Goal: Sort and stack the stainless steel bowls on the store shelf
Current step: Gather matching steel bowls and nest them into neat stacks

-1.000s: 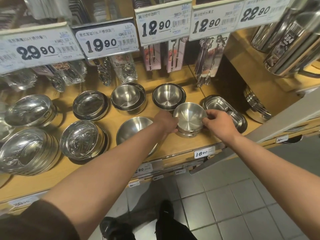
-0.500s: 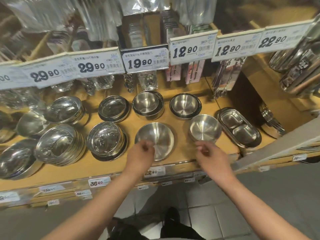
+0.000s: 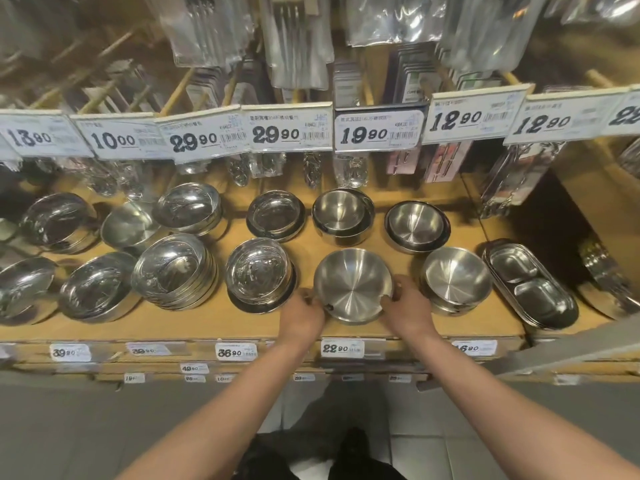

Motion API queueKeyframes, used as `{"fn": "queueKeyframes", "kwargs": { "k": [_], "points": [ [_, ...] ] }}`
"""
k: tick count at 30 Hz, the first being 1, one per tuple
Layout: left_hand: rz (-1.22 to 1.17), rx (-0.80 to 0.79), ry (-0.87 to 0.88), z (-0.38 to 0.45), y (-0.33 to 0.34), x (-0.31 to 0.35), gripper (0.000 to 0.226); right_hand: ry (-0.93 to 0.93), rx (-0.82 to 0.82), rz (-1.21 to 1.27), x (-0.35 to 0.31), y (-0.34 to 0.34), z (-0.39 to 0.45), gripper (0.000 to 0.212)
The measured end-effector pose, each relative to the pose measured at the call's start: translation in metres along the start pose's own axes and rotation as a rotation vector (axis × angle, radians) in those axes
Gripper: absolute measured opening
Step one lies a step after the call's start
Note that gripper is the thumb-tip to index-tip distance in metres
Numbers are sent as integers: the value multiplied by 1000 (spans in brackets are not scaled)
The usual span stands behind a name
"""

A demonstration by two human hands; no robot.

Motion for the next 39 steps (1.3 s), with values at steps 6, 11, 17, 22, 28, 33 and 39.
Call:
{"fn": "queueKeyframes", "kwargs": {
  "k": [6,11,17,22,28,33,39],
  "points": [
    [50,-21,48,13,3,8,52,73,1,110,5,7,-16,45],
    [-123,-135,-17,11,15,-6,49,119,82,171,4,-1,-9,43],
    [-14,-51,27,18,0,6,53,134,7,183,2,-2,-10,46],
    [85,-47,76,17,8,7,39,111,13,205,1,-2,-9,44],
    [-35,-102,13,16,10,2,41,57,-31,144,-7,-4,-15,41],
    [73,-88,107,7,-5,7,50,66,-96,43,-21,-14,-27,40],
    [132,-16,257,-4,-44,38,52,-61,-27,-14,-76,-54,-17,43]
  ]
}}
Point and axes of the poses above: each hand's wrist, its own z-axis towards the middle knuckle, its own y-axis out of the palm, x = y × z, the point moved 4 cm from there along z, towards the middle knuckle, and after that the axes turned 13 degrees about z, right-handed, at the moved point
